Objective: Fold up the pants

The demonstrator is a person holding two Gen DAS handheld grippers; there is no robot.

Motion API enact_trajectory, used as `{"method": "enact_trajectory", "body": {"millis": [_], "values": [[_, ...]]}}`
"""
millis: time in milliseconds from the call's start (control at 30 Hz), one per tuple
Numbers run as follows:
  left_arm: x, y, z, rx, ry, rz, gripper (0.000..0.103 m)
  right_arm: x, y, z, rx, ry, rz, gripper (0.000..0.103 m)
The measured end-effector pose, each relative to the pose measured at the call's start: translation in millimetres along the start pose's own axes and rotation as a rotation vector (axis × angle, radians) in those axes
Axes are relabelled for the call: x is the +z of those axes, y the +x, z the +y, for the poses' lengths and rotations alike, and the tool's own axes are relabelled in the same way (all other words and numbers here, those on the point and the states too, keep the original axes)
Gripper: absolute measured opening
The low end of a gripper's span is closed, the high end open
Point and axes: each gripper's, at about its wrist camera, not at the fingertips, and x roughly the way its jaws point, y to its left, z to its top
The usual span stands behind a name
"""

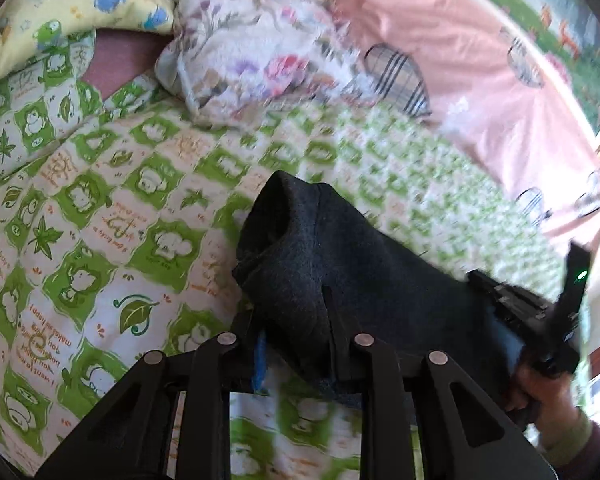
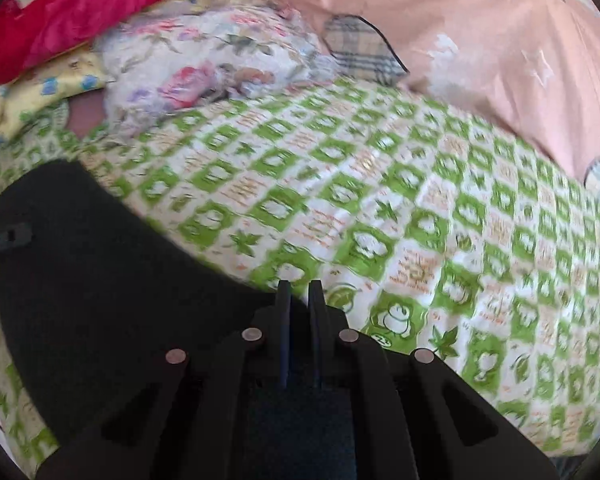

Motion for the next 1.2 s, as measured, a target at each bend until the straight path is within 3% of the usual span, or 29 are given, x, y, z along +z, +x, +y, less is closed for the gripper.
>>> {"method": "enact_trajectory", "body": {"millis": [167,233,267,300,467,700,933,1200], "values": [[-3.7,-17.8,6.7,0.006,-0.046,-0.017,0.039,-1.9,-27.7,-24.9,0.025,0.121,-0.025,0.014],[-2.7,-32.0,3.5,0.020,-0.042,-0.050,0.040,-9.5,-51.5,-38.0,0.036,0.167,-0.056,0.030],[-1.3,-37.4,1.5,0.026,-0.038,-0.066,0.041,-14.9,-62.6,-43.5,0.042,0.187,-0.078,0.047],[-0.2,-45.3,-2.1,0.028,-0.029,-0.089,0.041,-21.8,-76.6,-50.0,0.039,0.208,-0.103,0.057],[3.7,-63.6,-38.8,-0.028,0.051,-0.104,0.047,-60.0,-125.5,-73.4,0.013,0.270,-0.135,0.058],[-19.0,-50.5,-123.8,-0.148,0.232,-0.031,0.053,-123.4,-175.0,-117.2,-0.064,0.438,-0.136,0.058],[-63.9,-31.0,-224.0,-0.269,0.502,0.079,0.056,-177.1,-223.8,-160.0,-0.165,0.572,-0.153,0.058],[-127.3,-16.9,-321.2,-0.403,0.813,0.190,0.056,-220.9,-250.2,-206.6,-0.235,0.731,-0.168,0.058]]}}
